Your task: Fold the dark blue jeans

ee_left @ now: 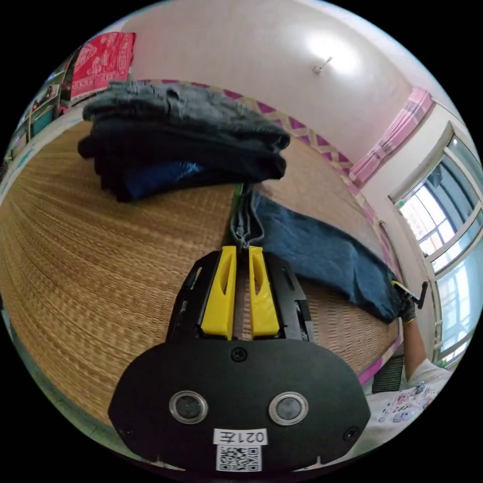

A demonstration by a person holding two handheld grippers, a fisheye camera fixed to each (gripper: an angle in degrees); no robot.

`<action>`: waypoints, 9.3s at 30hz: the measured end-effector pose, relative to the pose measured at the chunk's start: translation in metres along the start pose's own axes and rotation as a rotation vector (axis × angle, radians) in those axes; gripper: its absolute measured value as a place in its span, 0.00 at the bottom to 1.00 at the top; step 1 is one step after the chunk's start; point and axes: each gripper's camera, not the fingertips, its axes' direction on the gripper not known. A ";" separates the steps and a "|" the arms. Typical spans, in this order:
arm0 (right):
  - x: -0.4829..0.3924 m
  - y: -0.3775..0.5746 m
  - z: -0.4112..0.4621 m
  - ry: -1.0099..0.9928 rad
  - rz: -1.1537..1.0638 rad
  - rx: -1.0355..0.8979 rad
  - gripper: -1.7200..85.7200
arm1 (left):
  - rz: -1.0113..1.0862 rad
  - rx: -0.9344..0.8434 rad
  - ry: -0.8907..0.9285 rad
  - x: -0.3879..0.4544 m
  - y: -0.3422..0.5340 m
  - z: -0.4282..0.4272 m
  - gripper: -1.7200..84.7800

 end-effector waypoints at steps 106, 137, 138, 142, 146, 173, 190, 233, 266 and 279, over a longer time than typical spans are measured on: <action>0.025 0.163 -0.142 -0.411 -0.251 0.057 0.02 | 0.024 0.036 0.191 -0.122 -0.129 -0.344 0.02; 0.016 0.194 -0.172 -0.398 -0.178 0.163 0.05 | 0.053 0.104 0.191 -0.135 0.068 -0.488 0.02; 0.013 0.197 -0.175 -0.386 -0.185 0.158 0.05 | 0.059 0.143 0.204 -0.135 0.069 -0.497 0.02; -0.002 0.203 -0.178 -0.362 -0.220 0.136 0.07 | 0.066 0.171 0.177 -0.145 0.072 -0.510 0.01; -0.019 0.205 -0.161 -0.320 -0.267 0.046 0.08 | -0.002 0.019 0.178 -0.175 0.087 -0.469 0.01; 0.121 0.256 -0.205 -0.064 0.270 0.060 0.02 | -0.061 0.179 0.285 -0.137 0.217 -0.534 0.02; 0.199 0.368 -0.201 -0.657 0.880 0.283 0.14 | -0.323 0.141 0.459 -0.171 0.222 -0.508 0.12; 0.197 0.036 -0.031 -0.587 0.630 0.055 0.12 | -0.176 -0.071 0.226 -0.092 -0.138 -0.253 0.03; -0.142 0.146 -0.023 -0.559 -0.305 -0.122 0.04 | -0.398 0.105 0.336 -0.134 -0.040 -0.147 0.13; -0.093 0.162 -0.020 -0.701 -0.208 -0.095 0.04 | -0.457 0.147 0.505 -0.118 -0.024 -0.065 0.03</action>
